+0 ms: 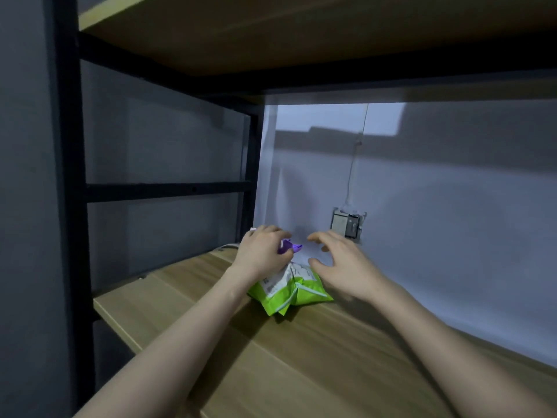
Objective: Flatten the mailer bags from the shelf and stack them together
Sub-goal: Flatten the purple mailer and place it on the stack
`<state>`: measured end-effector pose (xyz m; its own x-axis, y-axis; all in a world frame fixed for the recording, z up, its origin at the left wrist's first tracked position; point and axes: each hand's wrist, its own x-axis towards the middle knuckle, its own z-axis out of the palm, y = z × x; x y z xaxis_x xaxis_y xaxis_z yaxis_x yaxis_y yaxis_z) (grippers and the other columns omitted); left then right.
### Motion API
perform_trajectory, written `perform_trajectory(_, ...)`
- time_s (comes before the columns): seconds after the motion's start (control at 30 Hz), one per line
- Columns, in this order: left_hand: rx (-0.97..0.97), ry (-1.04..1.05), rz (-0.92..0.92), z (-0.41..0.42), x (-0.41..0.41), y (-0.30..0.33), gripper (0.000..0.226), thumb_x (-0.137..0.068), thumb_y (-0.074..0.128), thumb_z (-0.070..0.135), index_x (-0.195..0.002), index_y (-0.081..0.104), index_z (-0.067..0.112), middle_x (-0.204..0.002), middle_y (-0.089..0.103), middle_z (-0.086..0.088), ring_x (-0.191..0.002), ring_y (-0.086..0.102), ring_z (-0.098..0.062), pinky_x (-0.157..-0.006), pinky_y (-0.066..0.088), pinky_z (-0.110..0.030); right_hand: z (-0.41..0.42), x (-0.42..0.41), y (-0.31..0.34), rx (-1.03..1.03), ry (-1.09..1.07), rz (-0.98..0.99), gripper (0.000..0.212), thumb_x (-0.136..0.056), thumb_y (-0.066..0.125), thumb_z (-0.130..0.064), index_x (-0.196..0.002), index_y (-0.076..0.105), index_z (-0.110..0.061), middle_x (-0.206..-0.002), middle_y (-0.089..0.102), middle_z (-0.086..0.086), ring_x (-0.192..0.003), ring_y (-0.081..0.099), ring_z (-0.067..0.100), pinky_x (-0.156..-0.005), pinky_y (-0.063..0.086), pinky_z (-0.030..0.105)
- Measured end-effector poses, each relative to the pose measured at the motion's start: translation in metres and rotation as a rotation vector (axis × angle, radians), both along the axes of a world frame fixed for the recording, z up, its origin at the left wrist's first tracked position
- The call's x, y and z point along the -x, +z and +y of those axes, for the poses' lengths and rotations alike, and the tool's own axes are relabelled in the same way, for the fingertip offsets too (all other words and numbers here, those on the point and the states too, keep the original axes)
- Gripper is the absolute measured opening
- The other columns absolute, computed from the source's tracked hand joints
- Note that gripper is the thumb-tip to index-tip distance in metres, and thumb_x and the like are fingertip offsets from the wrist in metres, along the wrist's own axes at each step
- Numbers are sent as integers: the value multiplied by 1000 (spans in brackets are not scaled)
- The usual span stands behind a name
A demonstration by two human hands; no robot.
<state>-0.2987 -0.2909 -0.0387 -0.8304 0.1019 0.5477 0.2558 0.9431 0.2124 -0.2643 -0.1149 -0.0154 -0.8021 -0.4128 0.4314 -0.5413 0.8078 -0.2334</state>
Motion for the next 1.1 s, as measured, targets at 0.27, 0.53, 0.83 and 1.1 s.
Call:
perform_trajectory(0.27, -194, 23, 67, 4, 6, 6, 15, -86, 61, 18, -97, 70, 17, -101, 59, -7, -100, 56, -29, -77, 44, -34, 8, 3, -1, 87, 30, 4, 36, -88, 52, -28, -124, 51, -23, -123, 52, -3, -111, 53, 18, -94, 44, 40)
perform_trajectory(0.53, -641, -151, 544, 4, -3, 18, 13, -84, 57, -5, -80, 60, 7, -84, 53, -6, -74, 53, -9, -65, 35, -19, 29, -12, 6, 98, 50, 48, 39, -89, 52, -25, -127, 47, -19, -129, 49, 0, -118, 50, 18, -99, 41, 38)
perform_trajectory(0.83, -922, -562, 493, 70, -70, 55, 20, -89, 59, 5, -79, 58, 22, -82, 60, 0, -77, 56, -8, -76, 43, -21, 81, -58, 13, 349, -32, 111, 40, -96, 38, -40, -131, 34, -21, -134, 42, 1, -122, 47, 18, -99, 37, 34)
perform_trajectory(1.1, -1306, -784, 139, 152, -132, 45, 14, -97, 50, 11, -87, 60, 11, -71, 56, -2, -59, 49, -7, -51, 41, -16, 156, -155, 28, 610, -141, 30, 44, -101, 24, -39, -104, 62, -17, -97, 66, -1, -99, 60, 20, -91, 42, 37)
